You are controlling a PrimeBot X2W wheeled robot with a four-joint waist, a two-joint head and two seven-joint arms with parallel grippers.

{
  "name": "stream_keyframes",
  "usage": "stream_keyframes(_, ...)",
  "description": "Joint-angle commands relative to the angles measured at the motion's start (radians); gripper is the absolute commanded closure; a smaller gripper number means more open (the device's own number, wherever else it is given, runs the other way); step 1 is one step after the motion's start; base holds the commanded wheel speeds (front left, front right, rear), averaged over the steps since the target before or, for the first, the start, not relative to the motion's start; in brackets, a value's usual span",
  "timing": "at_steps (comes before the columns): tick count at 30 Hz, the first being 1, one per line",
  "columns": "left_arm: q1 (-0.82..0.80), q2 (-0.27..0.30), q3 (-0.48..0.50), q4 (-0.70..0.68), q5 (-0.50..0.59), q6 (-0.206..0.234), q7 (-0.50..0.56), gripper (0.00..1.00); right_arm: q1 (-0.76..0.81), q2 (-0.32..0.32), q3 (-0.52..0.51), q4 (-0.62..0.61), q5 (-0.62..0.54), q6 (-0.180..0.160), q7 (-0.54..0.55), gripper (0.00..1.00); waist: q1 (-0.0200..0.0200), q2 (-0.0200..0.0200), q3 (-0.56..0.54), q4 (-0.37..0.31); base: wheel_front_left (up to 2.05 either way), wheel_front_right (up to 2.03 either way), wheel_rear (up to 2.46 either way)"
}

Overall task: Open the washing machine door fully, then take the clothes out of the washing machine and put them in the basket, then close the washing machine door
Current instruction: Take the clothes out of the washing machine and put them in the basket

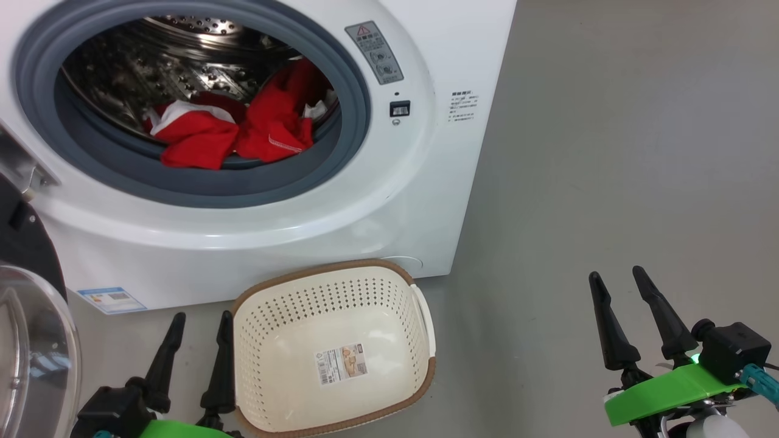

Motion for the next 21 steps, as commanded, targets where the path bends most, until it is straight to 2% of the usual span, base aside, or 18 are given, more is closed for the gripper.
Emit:
stream_keyframes(1,-0.031,0.012,0.027,-0.019,0.006,-0.006,-0.008,0.0,-0.018,-0.008,0.017,-0.024,0.001,0.008,-0.006,0.0,0.0,-0.0001,0.0,0.0,0.19,-0.19,0.0)
stream_keyframes(21,-0.045,0.01,0.022,-0.003,0.019,-0.006,-0.008,0.0,-0.032,-0.003,0.022,-0.022,0.003,0.008,-0.006,0.0,0.0,-0.0001,0.02,-0.007,0.0,0.0,0.0)
